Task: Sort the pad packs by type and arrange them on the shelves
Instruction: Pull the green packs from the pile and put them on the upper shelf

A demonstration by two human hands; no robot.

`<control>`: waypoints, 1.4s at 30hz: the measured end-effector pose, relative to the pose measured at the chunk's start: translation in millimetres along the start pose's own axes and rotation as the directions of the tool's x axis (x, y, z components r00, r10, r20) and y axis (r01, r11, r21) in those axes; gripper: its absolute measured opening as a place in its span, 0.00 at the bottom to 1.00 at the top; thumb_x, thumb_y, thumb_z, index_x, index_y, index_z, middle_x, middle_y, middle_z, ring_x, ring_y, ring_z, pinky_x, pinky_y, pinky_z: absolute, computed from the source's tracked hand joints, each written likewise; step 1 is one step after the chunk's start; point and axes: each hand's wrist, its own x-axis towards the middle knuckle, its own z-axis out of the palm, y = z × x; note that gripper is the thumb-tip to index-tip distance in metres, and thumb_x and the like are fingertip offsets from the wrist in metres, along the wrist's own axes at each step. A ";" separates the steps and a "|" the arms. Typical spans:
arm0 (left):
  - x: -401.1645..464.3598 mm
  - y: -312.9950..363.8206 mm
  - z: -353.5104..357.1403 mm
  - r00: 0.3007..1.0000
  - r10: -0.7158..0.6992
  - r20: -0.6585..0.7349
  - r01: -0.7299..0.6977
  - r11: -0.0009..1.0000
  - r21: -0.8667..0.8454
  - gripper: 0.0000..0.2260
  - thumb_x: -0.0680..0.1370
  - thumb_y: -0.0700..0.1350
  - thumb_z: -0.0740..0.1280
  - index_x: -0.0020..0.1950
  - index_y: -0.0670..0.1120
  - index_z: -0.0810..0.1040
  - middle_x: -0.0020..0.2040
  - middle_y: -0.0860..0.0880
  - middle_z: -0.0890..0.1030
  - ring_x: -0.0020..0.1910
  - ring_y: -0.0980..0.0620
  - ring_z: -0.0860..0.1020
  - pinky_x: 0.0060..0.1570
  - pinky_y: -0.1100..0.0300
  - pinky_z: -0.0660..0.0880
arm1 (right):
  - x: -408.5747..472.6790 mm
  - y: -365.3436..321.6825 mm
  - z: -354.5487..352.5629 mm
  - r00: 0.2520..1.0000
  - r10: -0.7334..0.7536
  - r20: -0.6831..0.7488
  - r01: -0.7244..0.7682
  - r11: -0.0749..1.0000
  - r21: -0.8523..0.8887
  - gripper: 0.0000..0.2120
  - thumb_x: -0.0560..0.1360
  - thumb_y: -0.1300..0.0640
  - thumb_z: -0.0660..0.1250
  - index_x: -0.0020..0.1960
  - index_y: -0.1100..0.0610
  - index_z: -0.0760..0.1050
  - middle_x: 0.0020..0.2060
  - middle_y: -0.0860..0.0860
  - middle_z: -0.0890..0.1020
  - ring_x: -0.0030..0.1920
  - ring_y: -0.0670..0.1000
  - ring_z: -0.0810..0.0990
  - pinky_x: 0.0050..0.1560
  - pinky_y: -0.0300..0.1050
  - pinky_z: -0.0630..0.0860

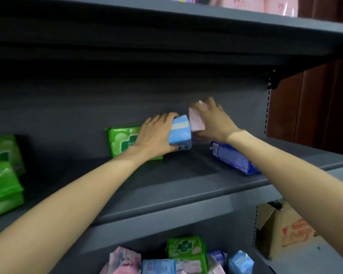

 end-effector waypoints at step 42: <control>-531.2 137.7 108.2 0.577 -0.456 0.677 0.790 0.521 -0.322 0.31 0.59 0.71 0.72 0.57 0.57 0.75 0.53 0.56 0.80 0.52 0.54 0.79 0.53 0.49 0.76 | -513.5 -44.1 242.5 0.750 -0.021 0.661 -0.320 0.863 0.391 0.23 0.66 0.47 0.76 0.56 0.55 0.77 0.52 0.50 0.75 0.53 0.51 0.75 0.51 0.43 0.69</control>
